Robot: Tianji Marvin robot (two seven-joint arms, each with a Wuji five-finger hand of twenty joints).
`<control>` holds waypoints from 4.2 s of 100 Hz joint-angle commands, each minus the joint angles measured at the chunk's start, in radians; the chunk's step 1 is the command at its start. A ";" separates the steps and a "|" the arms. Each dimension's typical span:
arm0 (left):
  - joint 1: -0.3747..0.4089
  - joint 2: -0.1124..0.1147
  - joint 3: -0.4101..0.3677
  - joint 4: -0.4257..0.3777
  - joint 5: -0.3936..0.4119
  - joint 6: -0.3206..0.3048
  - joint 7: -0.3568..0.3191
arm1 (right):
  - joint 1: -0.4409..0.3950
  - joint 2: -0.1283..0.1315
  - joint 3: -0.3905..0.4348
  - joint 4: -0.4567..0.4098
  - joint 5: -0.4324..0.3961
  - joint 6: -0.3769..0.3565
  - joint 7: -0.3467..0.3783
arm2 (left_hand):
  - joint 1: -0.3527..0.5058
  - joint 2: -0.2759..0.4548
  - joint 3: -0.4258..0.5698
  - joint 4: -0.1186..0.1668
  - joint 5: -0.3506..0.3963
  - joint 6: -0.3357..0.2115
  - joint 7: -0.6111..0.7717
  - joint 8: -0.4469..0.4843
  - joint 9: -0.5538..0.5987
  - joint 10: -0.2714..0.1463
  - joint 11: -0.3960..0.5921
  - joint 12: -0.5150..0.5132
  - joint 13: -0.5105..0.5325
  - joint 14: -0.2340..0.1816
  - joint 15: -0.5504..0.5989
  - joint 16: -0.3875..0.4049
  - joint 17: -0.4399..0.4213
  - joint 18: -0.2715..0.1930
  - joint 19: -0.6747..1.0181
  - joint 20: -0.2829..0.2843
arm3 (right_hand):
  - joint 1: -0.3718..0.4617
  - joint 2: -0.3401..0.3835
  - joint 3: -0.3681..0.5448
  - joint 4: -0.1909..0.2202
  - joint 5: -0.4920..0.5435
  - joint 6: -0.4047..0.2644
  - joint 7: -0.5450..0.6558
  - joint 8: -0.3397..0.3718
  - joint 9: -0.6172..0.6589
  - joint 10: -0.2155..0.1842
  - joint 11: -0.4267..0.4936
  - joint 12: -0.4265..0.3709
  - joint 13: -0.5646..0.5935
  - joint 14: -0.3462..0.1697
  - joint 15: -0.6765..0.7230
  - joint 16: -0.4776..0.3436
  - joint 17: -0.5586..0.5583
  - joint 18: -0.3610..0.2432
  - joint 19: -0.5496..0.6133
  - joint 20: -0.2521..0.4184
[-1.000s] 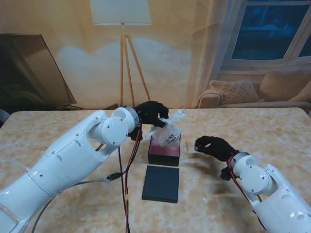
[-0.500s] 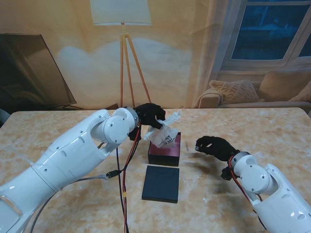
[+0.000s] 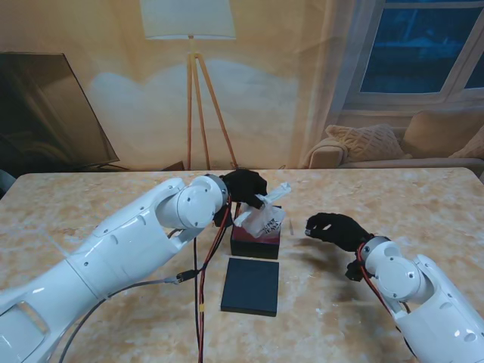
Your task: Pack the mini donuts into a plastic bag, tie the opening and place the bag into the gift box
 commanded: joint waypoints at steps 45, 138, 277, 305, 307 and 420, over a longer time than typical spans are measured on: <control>0.005 -0.034 0.022 0.064 0.018 -0.023 0.046 | -0.007 -0.003 0.001 0.007 0.003 -0.008 0.015 | -0.037 -0.024 0.040 -0.003 0.032 -0.104 0.063 -0.019 -0.007 -0.042 0.076 0.170 0.004 0.002 0.112 0.147 -0.031 -0.054 0.068 0.050 | 0.012 -0.009 0.010 -0.015 0.010 -0.034 0.020 -0.008 0.019 -0.020 0.006 0.012 0.016 -0.013 0.008 0.023 0.004 0.007 0.016 0.006; -0.098 -0.020 0.166 0.186 0.138 -0.189 -0.028 | -0.006 -0.003 0.002 0.008 0.018 -0.002 0.023 | -0.055 -0.032 0.065 -0.023 0.053 -0.074 0.057 -0.046 0.027 -0.062 0.033 0.252 0.011 -0.009 0.099 0.145 -0.032 -0.044 0.025 0.021 | 0.009 -0.006 0.014 -0.014 0.006 -0.032 0.017 -0.011 0.019 -0.022 0.005 0.012 0.020 -0.014 0.014 0.026 0.006 0.005 0.017 0.006; 0.053 0.095 -0.023 0.000 0.261 -0.356 -0.083 | -0.023 -0.004 0.023 0.005 0.014 -0.027 0.008 | -0.183 -0.103 0.352 0.063 -0.169 -0.001 -0.579 -0.155 -0.214 -0.142 -0.155 -0.137 -0.092 -0.119 -0.274 -0.223 -0.087 -0.072 -0.228 -0.216 | -0.004 -0.010 0.037 -0.010 0.003 -0.027 0.005 -0.009 0.024 -0.027 0.019 0.018 0.033 -0.021 0.039 0.034 0.015 0.004 0.023 0.005; -0.010 0.062 0.075 0.063 0.190 -0.334 -0.084 | -0.024 -0.004 0.024 0.004 0.013 -0.028 0.008 | -0.124 -0.076 0.342 0.071 -0.132 0.007 -0.585 -0.148 -0.195 -0.126 -0.134 -0.137 -0.066 -0.122 -0.211 -0.179 -0.041 -0.120 -0.201 -0.219 | -0.006 -0.010 0.040 -0.009 0.007 -0.023 0.000 -0.006 0.024 -0.028 0.020 0.018 0.033 -0.021 0.041 0.035 0.017 0.005 0.024 0.005; -0.015 0.058 0.082 0.068 0.186 -0.331 -0.082 | -0.024 -0.004 0.025 0.004 0.012 -0.029 0.008 | -0.117 -0.077 0.345 0.072 -0.130 0.006 -0.581 -0.146 -0.192 -0.124 -0.130 -0.135 -0.058 -0.122 -0.198 -0.169 -0.027 -0.127 -0.193 -0.218 | -0.006 -0.012 0.040 -0.009 0.007 -0.024 0.000 -0.006 0.024 -0.027 0.020 0.018 0.034 -0.021 0.042 0.035 0.016 0.005 0.023 0.005; 0.066 0.061 -0.018 -0.056 0.150 -0.248 -0.056 | -0.026 -0.003 0.030 0.008 0.012 -0.036 0.012 | -0.242 0.015 0.240 0.084 -0.153 0.013 -0.555 -0.092 -0.264 0.038 -0.208 -0.153 -0.176 -0.003 -0.270 -0.248 -0.134 -0.014 -0.256 -0.283 | -0.003 -0.017 0.043 -0.015 0.005 -0.034 0.011 -0.007 0.024 -0.024 0.018 0.018 0.035 -0.021 0.044 0.035 0.018 0.005 0.025 0.004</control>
